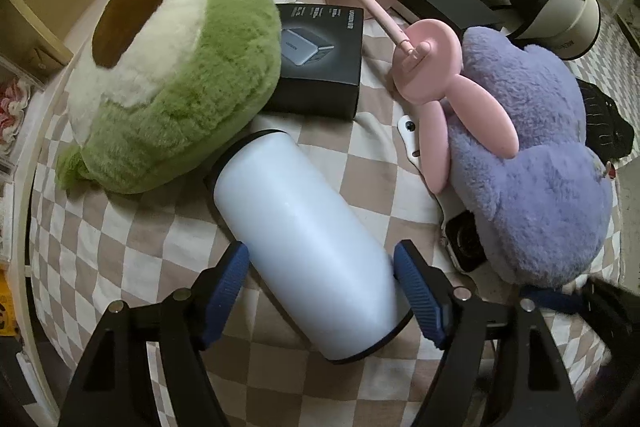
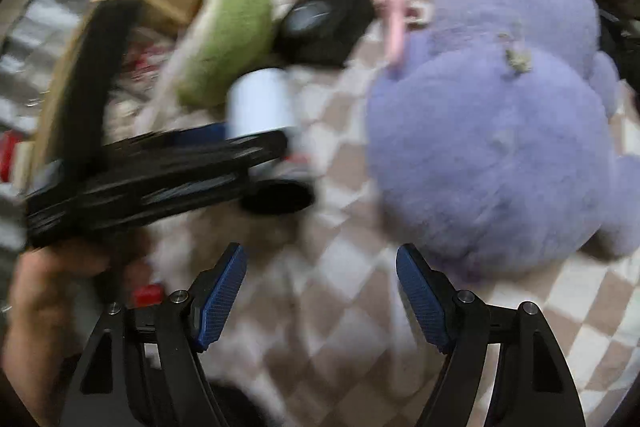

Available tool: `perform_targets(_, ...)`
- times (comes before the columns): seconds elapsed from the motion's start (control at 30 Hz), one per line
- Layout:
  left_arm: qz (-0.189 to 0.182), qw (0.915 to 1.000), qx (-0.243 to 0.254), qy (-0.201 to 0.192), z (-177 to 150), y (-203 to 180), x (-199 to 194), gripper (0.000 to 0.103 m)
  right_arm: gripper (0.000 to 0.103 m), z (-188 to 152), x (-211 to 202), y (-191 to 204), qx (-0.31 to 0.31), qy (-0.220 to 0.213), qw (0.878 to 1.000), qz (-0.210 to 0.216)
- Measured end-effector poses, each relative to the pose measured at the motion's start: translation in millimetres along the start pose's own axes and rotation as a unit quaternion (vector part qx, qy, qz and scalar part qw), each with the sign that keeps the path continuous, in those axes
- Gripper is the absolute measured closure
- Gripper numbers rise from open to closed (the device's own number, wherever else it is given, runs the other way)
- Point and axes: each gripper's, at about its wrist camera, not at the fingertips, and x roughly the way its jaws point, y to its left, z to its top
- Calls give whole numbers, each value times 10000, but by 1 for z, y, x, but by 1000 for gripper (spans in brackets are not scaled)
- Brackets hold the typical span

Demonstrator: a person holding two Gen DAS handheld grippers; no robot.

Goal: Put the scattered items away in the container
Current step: 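Move the left tool to the white bottle while the right tool moves to the white smartwatch, then close the left tool on the white bottle while the right tool grasps the smartwatch face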

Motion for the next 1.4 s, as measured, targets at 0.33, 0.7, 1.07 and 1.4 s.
perform_targets(0.33,-472,9969,-581,235,11,25,10,20,33,8,20,12,-680,-79,9928,-980)
perform_targets(0.7,-397,9991,-15,147,-22,3,13,23,80,14,41,-8,-480,187,9883,-1437)
perform_targets(1.07,-488,9975,471,219,-37,-5,1,35,99,-26,14,-25,-597,546,9896,-1187)
perform_targets(1.4,-487,9961,690,259,-49,-3,-12,44,31,-22,2,-17,-540,-328,9919,-1103)
